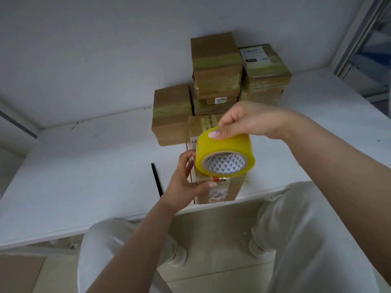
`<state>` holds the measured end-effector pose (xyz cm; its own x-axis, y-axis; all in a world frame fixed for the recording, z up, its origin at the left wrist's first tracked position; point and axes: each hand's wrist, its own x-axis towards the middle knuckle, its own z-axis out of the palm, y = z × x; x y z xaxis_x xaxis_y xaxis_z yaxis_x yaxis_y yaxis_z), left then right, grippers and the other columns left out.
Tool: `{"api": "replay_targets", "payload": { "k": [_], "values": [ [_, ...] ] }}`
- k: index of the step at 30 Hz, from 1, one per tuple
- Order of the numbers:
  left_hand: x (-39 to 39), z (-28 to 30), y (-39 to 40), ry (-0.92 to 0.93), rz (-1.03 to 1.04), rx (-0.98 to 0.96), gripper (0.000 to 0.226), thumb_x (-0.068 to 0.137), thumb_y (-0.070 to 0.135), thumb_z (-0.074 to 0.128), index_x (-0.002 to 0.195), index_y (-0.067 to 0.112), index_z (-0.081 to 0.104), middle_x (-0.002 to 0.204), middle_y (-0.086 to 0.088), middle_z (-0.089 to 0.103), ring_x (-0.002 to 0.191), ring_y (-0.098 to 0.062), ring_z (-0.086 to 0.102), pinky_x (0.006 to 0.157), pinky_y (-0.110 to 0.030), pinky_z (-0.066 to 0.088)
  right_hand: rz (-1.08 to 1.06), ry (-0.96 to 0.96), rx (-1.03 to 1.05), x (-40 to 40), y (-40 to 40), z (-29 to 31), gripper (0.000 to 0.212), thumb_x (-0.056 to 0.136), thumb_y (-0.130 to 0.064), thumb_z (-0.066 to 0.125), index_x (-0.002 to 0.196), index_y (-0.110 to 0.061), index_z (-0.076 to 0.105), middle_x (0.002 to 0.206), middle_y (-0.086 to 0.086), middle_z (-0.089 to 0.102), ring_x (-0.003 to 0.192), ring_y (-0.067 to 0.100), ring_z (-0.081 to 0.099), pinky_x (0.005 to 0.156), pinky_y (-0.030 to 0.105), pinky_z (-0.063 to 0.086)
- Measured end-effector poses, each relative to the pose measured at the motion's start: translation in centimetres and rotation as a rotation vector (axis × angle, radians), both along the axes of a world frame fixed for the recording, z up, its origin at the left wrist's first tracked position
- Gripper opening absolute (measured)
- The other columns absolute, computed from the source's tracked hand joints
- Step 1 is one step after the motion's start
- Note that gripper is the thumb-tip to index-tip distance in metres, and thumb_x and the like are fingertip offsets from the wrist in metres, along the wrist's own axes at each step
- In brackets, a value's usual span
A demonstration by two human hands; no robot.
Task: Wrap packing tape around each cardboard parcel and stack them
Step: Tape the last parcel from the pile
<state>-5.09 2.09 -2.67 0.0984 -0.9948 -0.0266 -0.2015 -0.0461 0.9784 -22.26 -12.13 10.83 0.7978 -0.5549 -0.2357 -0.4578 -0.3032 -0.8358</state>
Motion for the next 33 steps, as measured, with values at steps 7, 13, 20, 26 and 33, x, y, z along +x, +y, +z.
{"api": "replay_targets", "payload": {
  "k": [7,13,20,26,33],
  "values": [
    [0.4,-1.2,0.4,0.025,0.066,0.094,0.073,0.064,0.015,0.091,0.127,0.012,0.053,0.118,-0.004,0.066,0.108,-0.022,0.065,0.084,-0.034,0.057,0.064,0.107,0.018,5.1,2.7,-1.9,0.08,0.063,-0.076,0.057,0.092,-0.003,0.07,0.08,0.009,0.07,0.071,0.021,0.067,0.079,0.038,0.057],
    [-0.2,-0.6,0.6,-0.024,0.075,0.099,0.078,0.066,0.033,0.086,0.135,0.026,0.049,0.127,0.009,0.06,0.12,-0.008,0.055,0.09,-0.019,0.052,-0.023,0.071,-0.022,2.4,1.7,-2.1,0.1,0.054,-0.084,0.059,0.093,0.007,0.065,0.089,0.022,0.069,0.078,0.034,0.069,0.086,0.042,0.055],
    [-0.3,-0.1,0.6,-0.013,0.01,0.071,0.074,0.077,0.013,0.08,0.138,0.038,0.045,0.131,0.029,0.047,0.123,-0.01,0.052,0.098,-0.028,0.051,-0.173,0.239,-0.12,-6.8,-1.7,-3.0,0.059,0.062,-0.065,0.071,0.073,-0.007,0.071,0.064,0.001,0.068,0.06,0.015,0.065,0.062,0.028,0.05],
    [-0.3,0.3,0.9,-0.017,0.0,0.108,0.075,0.076,0.019,0.079,0.138,0.039,0.043,0.127,0.034,0.046,0.121,-0.005,0.052,0.092,-0.026,0.053,-0.327,0.258,0.03,-7.4,-0.4,-11.1,0.048,0.076,-0.051,0.075,0.085,-0.003,0.074,0.084,0.013,0.073,0.07,0.02,0.068,0.065,0.028,0.052],
    [-1.3,2.9,-1.2,-0.6,-0.042,0.175,0.095,0.052,0.078,0.073,0.133,0.056,0.028,0.159,0.014,-0.007,0.15,-0.017,-0.001,0.119,-0.054,0.019,-0.364,0.216,0.026,-6.0,0.0,-13.3,0.046,0.079,-0.05,0.073,0.083,-0.004,0.075,0.082,0.013,0.071,0.077,0.027,0.069,0.068,0.03,0.052]
  ]
}}
